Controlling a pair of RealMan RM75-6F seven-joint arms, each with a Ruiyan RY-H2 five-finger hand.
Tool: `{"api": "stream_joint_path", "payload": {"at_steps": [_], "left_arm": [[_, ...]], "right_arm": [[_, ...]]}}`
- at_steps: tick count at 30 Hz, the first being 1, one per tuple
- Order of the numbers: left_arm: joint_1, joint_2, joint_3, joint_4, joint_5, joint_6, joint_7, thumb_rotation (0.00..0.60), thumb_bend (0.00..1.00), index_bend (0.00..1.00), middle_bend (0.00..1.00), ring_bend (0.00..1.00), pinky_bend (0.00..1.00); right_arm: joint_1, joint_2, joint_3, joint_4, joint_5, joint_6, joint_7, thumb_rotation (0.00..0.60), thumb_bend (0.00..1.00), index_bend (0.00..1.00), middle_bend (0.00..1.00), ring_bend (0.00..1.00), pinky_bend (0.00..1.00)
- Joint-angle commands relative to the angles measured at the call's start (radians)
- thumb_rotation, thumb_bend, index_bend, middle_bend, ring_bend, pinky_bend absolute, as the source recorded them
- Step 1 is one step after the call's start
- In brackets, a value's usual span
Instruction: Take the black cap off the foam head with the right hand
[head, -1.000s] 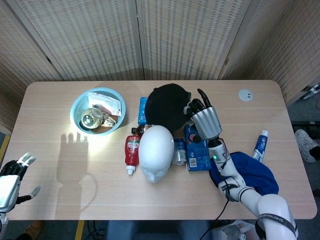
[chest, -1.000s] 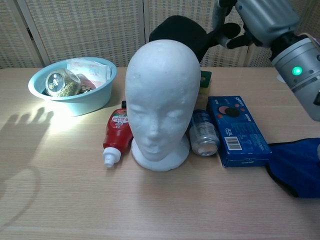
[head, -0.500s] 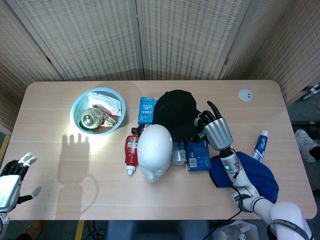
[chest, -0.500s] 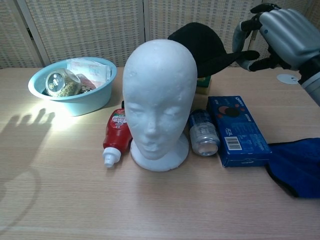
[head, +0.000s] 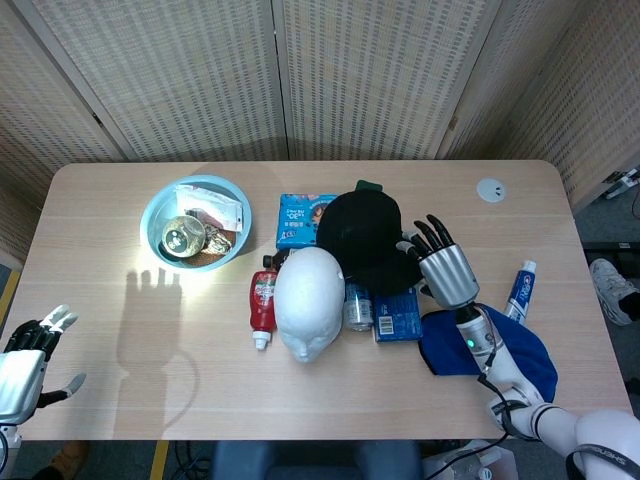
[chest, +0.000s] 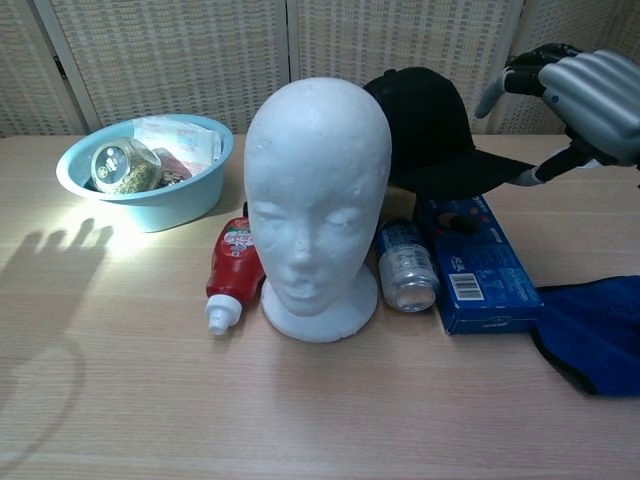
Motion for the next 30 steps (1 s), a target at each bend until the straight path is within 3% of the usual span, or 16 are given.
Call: {"api": "stream_joint_path", "payload": {"at_steps": [1, 7, 10, 15, 23, 30], "left_arm": [[0.0, 0.001, 0.0, -0.001, 0.0, 0.0, 0.0, 0.6, 0.17, 0.16, 0.09, 0.13, 0.08], [-0.002, 0.004, -0.002, -0.003, 0.0, -0.001, 0.001, 0.6, 0.17, 0.16, 0.09, 0.14, 0.08], [-0.003, 0.004, -0.003, -0.004, 0.002, -0.001, 0.0, 0.6, 0.17, 0.16, 0.09, 0.13, 0.08], [-0.004, 0.004, -0.002, -0.006, 0.006, 0.0, 0.0, 0.6, 0.17, 0.16, 0.09, 0.14, 0.08], [-0.001, 0.007, 0.0, -0.01, 0.01, 0.007, 0.001, 0.6, 0.17, 0.16, 0.09, 0.13, 0.08], [0.006, 0.012, -0.001, -0.01, 0.007, 0.016, -0.003, 0.6, 0.17, 0.16, 0.09, 0.14, 0.08]], "right_arm": [[-0.017, 0.051, -0.003, -0.084, 0.014, -0.031, -0.048, 0.6, 0.0, 0.16, 0.2, 0.06, 0.08], [-0.033, 0.183, -0.006, -0.298, 0.052, -0.112, -0.152, 0.6, 0.0, 0.01, 0.07, 0.0, 0.01], [-0.035, 0.265, -0.013, -0.417, 0.077, -0.174, -0.188, 0.6, 0.0, 0.0, 0.01, 0.0, 0.0], [-0.034, 0.363, -0.031, -0.548, 0.08, -0.236, -0.242, 0.6, 0.0, 0.0, 0.0, 0.0, 0.0], [-0.036, 0.418, -0.056, -0.613, 0.054, -0.273, -0.287, 0.6, 0.0, 0.0, 0.0, 0.0, 0.0], [-0.092, 0.455, -0.039, -0.662, 0.033, -0.161, -0.313, 0.6, 0.0, 0.0, 0.0, 0.0, 0.0]]}}
